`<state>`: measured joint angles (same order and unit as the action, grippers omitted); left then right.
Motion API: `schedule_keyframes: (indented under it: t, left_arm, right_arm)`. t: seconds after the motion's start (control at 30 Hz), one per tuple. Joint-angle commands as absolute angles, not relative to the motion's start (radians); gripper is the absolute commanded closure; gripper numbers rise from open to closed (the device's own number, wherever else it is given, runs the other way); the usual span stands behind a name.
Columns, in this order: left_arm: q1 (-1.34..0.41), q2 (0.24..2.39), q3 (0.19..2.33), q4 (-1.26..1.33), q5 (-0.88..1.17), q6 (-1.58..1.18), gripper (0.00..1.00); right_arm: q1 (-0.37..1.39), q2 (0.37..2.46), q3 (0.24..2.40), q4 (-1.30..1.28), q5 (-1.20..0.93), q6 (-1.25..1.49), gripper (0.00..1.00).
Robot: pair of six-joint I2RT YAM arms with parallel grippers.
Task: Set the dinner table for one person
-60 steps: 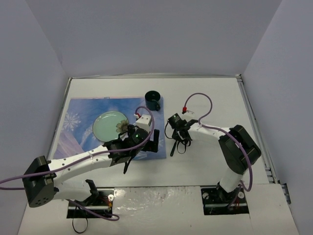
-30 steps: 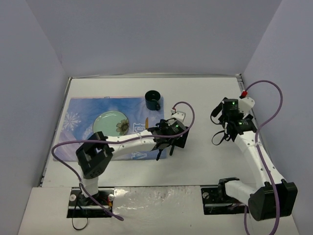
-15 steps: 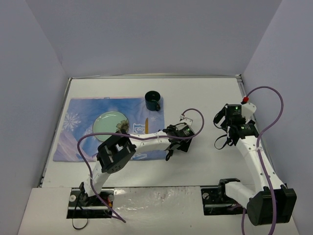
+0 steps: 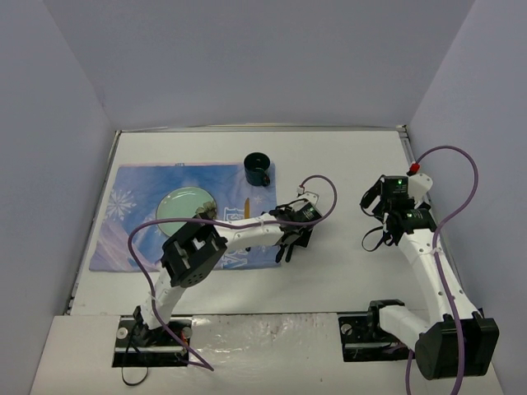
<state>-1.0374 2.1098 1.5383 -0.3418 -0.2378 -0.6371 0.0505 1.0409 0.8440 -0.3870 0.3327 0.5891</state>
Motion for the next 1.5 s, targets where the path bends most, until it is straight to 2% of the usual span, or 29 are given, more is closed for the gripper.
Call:
schedule_keyframes:
  t: [0.0,0.07,0.2,0.23,0.53,0.73,0.93,1.13,1.2,1.23,1.3,1.47]
  left_arm:
    - [-1.039,2.119,1.533,-0.364,-0.189,-0.64,0.66]
    - [-1.037,2.109,1.523,-0.367,-0.184,-0.638,0.8]
    - [-1.034,2.057,1.515,-0.38,-0.195,-0.617,0.99]
    - [-1.032,2.037,1.517,-0.388,-0.201,-0.608,1.0]
    - [-0.984,1.83,1.562,-0.507,-0.286,-0.482,1.0]
    - [-0.852,1.621,1.481,-0.568,-0.314,-0.419,1.0]
    - [-0.623,1.375,1.364,-0.613,-0.304,-0.313,1.0]
    - [-0.303,1.248,1.17,-0.567,-0.224,-0.16,1.0]
    - [-0.15,1.223,1.08,-0.506,-0.191,-0.101,1.0]
    - [-0.148,1.215,1.049,-0.48,-0.19,-0.076,1.0]
    - [-0.014,1.219,0.989,-0.424,-0.128,-0.005,1.0]
    - [0.187,1.277,0.942,-0.281,-0.026,0.103,1.0]
  right_arm:
    - [0.04,1.044,0.867,-0.373,0.34,0.576,0.0]
    - [0.04,1.046,0.87,-0.373,0.337,0.577,0.0]
    - [0.039,1.042,0.875,-0.373,0.33,0.58,0.0]
    - [0.039,1.037,0.877,-0.373,0.329,0.578,0.0]
    - [0.04,0.981,0.896,-0.374,0.276,0.553,0.0]
    - [0.038,0.976,0.933,-0.373,0.237,0.527,0.0]
    - [0.04,0.993,0.96,-0.373,0.181,0.506,0.01]
    - [0.057,1.021,0.954,-0.353,0.085,0.498,0.0]
    - [0.069,1.025,0.942,-0.338,0.052,0.497,0.0]
    - [0.074,1.025,0.936,-0.337,0.048,0.497,0.0]
    - [0.086,1.023,0.922,-0.33,0.037,0.498,0.0]
    - [0.132,1.022,0.908,-0.327,0.023,0.482,0.0]
